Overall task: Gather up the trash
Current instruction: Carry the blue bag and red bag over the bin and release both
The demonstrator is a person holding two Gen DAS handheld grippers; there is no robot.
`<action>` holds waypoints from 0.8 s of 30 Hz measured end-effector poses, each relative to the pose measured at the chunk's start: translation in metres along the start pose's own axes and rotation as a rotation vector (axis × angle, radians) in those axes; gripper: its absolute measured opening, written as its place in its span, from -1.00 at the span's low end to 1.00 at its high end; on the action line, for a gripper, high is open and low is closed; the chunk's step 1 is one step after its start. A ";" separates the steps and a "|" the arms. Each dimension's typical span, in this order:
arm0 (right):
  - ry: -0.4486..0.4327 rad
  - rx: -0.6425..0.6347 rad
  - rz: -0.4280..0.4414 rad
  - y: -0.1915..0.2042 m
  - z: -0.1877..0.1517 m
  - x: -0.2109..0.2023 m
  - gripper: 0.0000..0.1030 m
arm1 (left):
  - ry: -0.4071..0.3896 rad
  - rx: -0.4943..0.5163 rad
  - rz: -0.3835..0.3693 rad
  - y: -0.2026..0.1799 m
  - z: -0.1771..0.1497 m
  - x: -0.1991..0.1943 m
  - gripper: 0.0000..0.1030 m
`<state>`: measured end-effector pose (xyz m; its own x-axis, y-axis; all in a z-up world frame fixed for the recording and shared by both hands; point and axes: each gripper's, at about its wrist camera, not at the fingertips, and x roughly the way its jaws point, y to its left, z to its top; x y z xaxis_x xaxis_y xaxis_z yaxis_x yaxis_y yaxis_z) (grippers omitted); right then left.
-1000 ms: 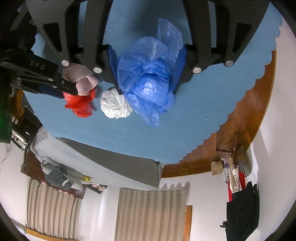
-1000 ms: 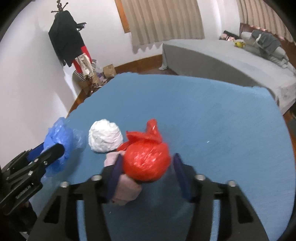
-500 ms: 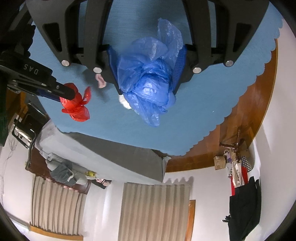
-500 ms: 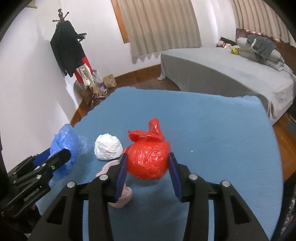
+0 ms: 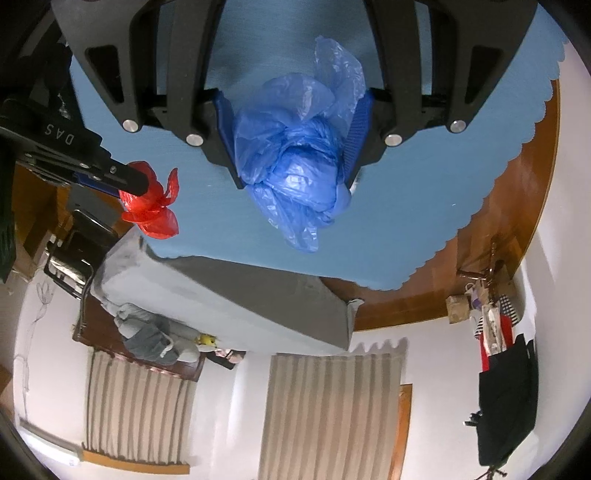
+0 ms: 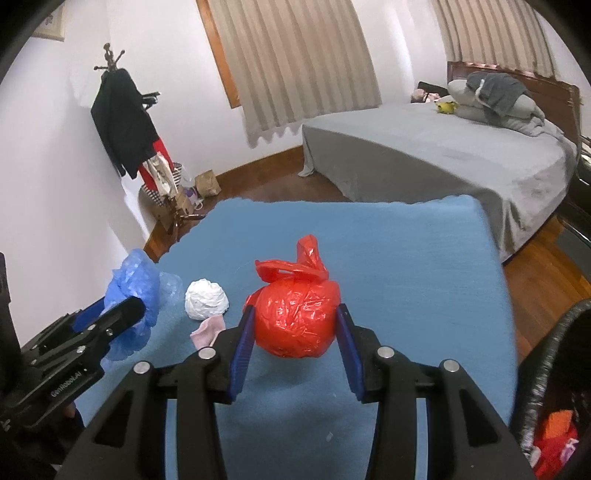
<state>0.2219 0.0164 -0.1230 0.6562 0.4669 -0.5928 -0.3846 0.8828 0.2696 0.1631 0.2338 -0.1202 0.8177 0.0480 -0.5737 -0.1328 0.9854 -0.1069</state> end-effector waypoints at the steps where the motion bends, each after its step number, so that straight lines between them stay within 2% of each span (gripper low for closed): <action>1: -0.005 0.000 -0.003 -0.002 0.000 -0.005 -0.17 | -0.002 0.004 -0.005 -0.004 0.000 -0.002 -0.04; 13: -0.078 0.010 -0.060 -0.032 -0.004 -0.072 -0.17 | -0.031 0.035 -0.082 -0.054 0.000 -0.027 -0.04; 24: -0.137 0.053 -0.130 -0.072 -0.016 -0.131 -0.17 | -0.044 0.090 -0.191 -0.114 -0.005 -0.045 -0.04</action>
<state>0.1538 -0.1093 -0.0772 0.7820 0.3481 -0.5170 -0.2585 0.9359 0.2393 0.1383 0.1186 -0.0859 0.8474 -0.1359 -0.5133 0.0762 0.9878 -0.1359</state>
